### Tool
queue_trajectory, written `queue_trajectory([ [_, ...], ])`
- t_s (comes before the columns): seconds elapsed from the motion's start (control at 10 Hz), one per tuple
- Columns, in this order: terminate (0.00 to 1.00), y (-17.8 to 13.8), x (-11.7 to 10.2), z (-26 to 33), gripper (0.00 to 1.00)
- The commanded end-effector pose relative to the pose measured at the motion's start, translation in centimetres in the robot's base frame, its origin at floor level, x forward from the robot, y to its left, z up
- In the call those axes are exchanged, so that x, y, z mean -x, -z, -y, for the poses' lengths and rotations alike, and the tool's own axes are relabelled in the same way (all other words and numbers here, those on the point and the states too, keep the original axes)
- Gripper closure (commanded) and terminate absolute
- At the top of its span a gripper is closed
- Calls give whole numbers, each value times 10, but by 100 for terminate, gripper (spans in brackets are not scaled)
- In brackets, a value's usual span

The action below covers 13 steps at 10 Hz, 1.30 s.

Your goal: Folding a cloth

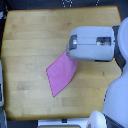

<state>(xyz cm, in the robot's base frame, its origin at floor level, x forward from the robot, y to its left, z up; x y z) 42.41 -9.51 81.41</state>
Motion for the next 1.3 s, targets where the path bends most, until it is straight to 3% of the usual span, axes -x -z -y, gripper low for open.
queue_trajectory([
  [0.0, 0, -29, 19, -123, 100],
  [0.5, 0, -18, 79, -149, 100],
  [0.7, 0, -14, 93, -162, 100],
  [1.2, 0, 4, 96, -175, 100],
])
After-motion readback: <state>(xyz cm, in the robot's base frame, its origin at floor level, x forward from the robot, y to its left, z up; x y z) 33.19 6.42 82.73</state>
